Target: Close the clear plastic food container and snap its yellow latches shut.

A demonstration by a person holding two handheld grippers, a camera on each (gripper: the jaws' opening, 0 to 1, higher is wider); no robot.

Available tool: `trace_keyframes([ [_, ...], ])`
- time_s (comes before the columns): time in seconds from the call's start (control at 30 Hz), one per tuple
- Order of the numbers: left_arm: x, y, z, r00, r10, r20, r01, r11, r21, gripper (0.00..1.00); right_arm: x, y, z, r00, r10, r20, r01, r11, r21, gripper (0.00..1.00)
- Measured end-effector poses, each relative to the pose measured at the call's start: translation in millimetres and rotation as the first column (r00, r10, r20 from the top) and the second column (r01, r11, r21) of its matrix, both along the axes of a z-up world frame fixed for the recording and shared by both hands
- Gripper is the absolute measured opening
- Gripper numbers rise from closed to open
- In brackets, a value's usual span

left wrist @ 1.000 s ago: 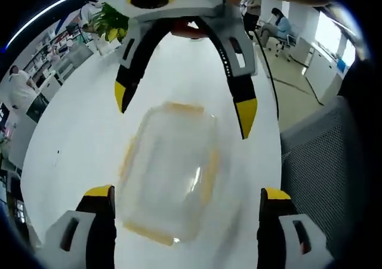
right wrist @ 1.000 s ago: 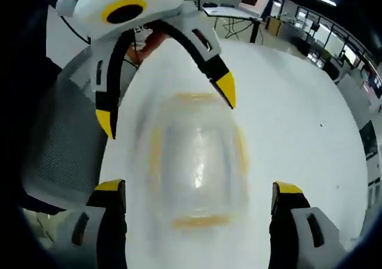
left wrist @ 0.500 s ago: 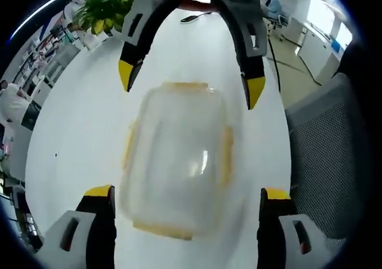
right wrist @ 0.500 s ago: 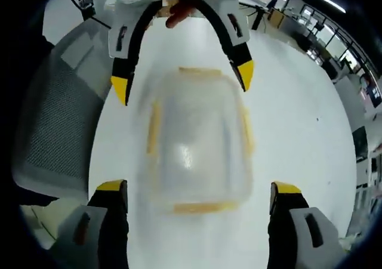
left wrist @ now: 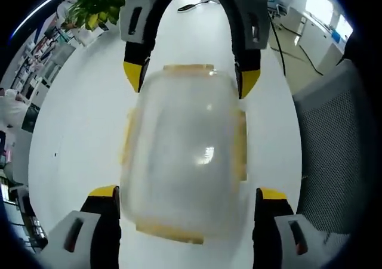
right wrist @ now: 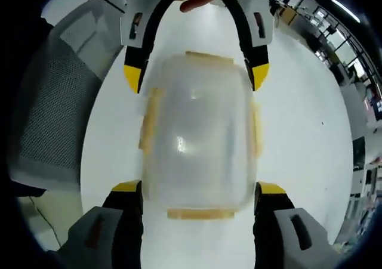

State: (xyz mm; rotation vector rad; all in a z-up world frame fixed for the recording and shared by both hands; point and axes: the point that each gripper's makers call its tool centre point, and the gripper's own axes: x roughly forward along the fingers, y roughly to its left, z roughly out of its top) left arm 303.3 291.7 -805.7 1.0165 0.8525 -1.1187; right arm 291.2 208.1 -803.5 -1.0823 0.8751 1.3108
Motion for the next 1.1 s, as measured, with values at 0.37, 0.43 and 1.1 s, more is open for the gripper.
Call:
trace_keyframes([
  [0.37,-1.7,-1,-2.5,1.0,-0.003,-0.019,0.003,1.0,-0.004,0.76,0,-2,-3.0,1.0,0.0,0.014,0.0,1.0,0.003,0.74],
  [0.43,-1.5,-1,-2.8,1.0,-0.001,-0.017,0.001,1.0,-0.005,0.76,1,-2,-4.3,1.0,-0.001,0.017,0.001,1.0,-0.01,0.74],
  [1.1,-8.8,14,-4.6,0.994,0.105,0.006,-0.105,0.994,-0.018,0.77,2,14,-10.3,0.995,0.095,0.013,-0.095,0.995,-0.04,0.76],
])
